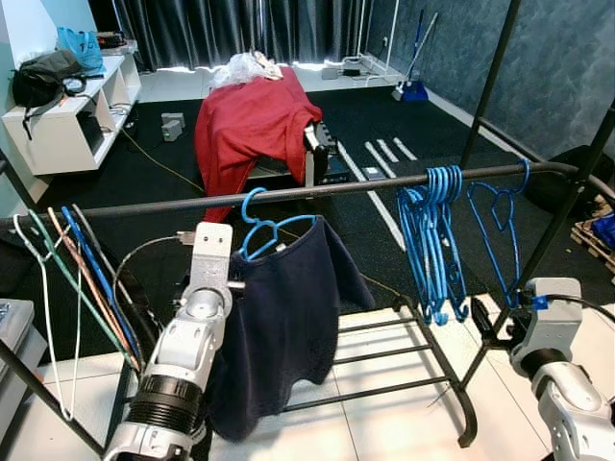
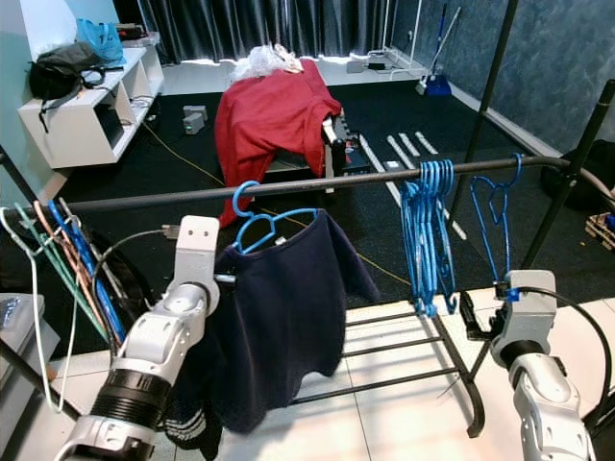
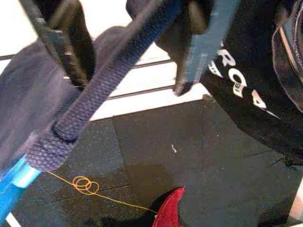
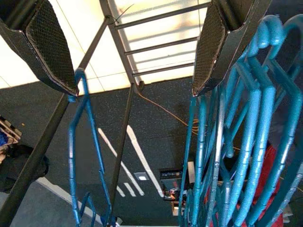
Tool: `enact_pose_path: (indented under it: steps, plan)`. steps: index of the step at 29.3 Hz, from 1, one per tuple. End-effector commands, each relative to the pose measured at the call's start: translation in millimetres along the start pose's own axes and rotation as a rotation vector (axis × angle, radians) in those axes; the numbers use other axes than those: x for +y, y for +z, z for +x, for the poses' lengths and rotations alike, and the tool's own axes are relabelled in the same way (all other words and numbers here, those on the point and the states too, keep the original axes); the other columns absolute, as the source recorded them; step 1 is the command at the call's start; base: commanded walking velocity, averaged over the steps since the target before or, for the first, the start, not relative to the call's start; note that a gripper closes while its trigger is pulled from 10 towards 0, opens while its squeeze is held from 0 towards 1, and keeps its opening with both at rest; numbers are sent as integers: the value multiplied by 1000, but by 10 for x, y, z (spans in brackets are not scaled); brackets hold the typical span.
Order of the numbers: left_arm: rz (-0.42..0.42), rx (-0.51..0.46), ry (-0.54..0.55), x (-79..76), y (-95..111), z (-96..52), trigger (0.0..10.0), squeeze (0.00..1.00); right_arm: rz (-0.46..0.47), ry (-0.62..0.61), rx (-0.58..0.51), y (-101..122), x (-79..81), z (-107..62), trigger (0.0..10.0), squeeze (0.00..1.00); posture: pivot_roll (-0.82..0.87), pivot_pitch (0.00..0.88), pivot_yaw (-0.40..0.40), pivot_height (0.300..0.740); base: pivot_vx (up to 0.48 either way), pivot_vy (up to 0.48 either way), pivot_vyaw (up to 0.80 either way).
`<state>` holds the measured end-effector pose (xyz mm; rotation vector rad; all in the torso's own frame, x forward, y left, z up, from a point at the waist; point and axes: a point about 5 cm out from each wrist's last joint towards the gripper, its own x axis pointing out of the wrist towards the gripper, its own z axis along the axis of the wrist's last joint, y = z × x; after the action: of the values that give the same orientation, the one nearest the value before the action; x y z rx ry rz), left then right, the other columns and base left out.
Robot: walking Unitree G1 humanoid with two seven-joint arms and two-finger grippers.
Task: Hang hanger
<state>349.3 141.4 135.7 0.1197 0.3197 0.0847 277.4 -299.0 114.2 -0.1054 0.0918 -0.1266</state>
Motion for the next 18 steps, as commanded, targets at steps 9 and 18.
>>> enact_pose_path:
  steps: [9, 18]
  plan:
    - [32, -78, -63, -19, 108, 30, 0, 0, -1, -10, -1, 29, -24, -4, 10000, 0, -129, 56, 15, 740, 0, 0, 0]
    - [56, -240, -264, -144, 286, -51, 0, 0, -4, -15, -2, 33, -32, -3, 10000, 0, -127, 56, 13, 740, 0, 0, 0]
